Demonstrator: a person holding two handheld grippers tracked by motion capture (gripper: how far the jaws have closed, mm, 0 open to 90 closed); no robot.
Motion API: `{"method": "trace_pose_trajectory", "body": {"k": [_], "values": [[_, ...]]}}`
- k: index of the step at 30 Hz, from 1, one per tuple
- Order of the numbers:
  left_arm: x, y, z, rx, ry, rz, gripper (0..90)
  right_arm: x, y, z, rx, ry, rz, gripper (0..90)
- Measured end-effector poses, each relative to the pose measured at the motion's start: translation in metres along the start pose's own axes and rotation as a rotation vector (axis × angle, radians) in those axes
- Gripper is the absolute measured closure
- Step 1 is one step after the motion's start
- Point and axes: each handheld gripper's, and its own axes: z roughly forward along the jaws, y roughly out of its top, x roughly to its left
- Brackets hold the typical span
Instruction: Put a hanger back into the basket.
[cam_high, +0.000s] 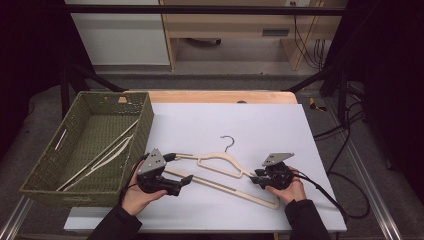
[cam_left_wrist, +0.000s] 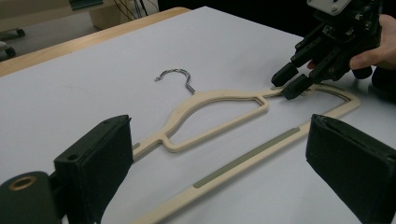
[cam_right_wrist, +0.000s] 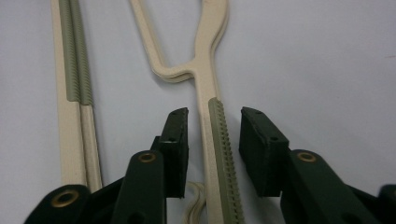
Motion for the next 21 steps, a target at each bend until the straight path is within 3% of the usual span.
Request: {"method": "trace_pose_trajectory", "body": {"k": [6,13,21], "values": [[0.001,-0.001,0.002,0.006,-0.004,-0.006,7.5,-0.001,0.001,0.0,0.005,0.0,-0.04,78.3],[0.001,-0.001,0.007,0.014,-0.014,-0.01,8.4,-0.002,0.002,-0.002,0.012,0.034,-0.056,79.5],[0.002,0.001,0.014,0.037,-0.014,-0.004,9.0,0.0,0.004,-0.008,0.006,0.041,-0.05,79.4]]}}
